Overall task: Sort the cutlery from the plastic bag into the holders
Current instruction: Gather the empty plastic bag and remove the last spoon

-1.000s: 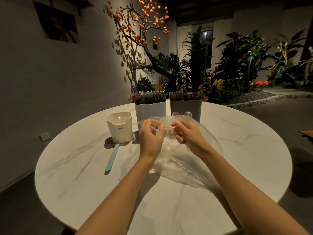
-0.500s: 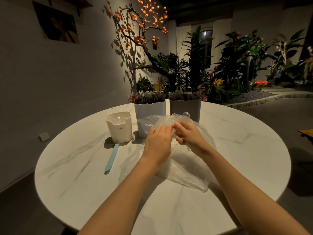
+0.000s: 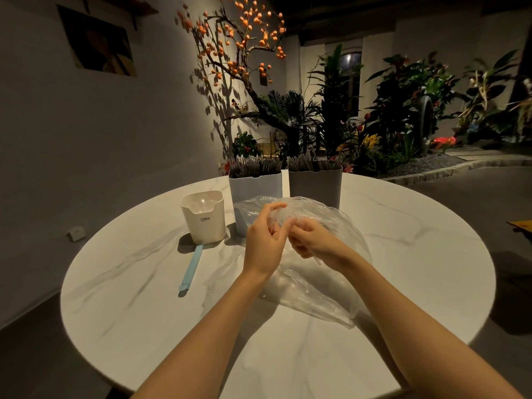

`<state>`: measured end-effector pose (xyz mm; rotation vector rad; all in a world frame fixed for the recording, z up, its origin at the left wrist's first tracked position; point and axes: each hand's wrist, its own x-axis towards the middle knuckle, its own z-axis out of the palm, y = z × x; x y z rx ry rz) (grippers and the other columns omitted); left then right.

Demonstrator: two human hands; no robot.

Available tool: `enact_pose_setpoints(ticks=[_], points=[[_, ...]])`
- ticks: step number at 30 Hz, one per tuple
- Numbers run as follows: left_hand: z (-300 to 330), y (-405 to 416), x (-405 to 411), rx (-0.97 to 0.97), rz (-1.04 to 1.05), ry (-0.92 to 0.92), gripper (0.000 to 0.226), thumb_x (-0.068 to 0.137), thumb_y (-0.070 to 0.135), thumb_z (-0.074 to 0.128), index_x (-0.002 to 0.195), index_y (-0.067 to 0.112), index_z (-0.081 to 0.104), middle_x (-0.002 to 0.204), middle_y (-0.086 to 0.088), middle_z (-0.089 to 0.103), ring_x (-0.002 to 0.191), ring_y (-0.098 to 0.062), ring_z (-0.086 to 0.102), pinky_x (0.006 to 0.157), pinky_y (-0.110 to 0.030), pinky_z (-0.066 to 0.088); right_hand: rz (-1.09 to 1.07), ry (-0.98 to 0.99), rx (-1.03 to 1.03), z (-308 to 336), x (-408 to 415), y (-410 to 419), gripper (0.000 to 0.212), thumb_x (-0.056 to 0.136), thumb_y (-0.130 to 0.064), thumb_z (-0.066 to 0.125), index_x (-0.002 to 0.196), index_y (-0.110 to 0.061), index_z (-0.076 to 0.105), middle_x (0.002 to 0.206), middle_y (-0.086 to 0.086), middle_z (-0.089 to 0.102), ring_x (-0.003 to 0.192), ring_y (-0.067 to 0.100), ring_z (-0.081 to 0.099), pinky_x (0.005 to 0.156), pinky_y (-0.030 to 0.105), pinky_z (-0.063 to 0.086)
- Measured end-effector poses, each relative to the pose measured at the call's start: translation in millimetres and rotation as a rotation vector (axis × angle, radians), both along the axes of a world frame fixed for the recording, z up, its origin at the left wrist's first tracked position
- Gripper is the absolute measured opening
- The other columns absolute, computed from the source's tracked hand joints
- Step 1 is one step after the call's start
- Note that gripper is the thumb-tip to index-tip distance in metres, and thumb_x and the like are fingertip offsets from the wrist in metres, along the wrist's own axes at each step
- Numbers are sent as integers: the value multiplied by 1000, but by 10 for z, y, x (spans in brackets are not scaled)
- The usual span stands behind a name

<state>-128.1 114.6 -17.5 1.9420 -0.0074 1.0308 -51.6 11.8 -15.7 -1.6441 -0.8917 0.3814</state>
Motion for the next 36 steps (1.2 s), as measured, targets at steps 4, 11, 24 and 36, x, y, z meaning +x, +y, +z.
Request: enact_pose_setpoints(ticks=[4, 11, 24, 36], points=[[17, 45, 17, -56, -125, 14, 14, 90, 18, 67, 101, 24, 61, 85, 13, 62, 74, 6, 63, 64, -11, 51, 54, -25, -50, 5, 11, -19, 24, 104, -13, 35, 90, -5, 52, 58, -1, 41, 48, 7, 32, 44, 15, 29], [-29, 115, 88, -85, -146, 89, 8, 91, 24, 64, 95, 17, 63, 89, 4, 64, 88, -10, 64, 84, -24, 54, 262, 217, 27, 9, 64, -73, 16, 97, -17, 48, 107, -13, 59, 71, 5, 34, 57, 9, 28, 52, 19, 28], [21, 170, 81, -433, -34, -6, 13, 98, 21, 54, 98, 9, 56, 85, -2, 61, 66, -4, 47, 76, -32, 40, 186, 385, 180, 14, 117, -112, 27, 101, -35, 41, 88, -14, 53, 65, -1, 45, 56, 8, 34, 52, 18, 30], [-148, 115, 76, 375, 318, 86, 23, 104, 26, 34, 98, 13, 52, 90, 1, 52, 79, -16, 50, 67, -22, 41, -183, 104, 186, -8, 83, -38, 28, 96, -31, 55, 86, -6, 60, 50, -1, 44, 45, 8, 37, 43, 17, 30]])
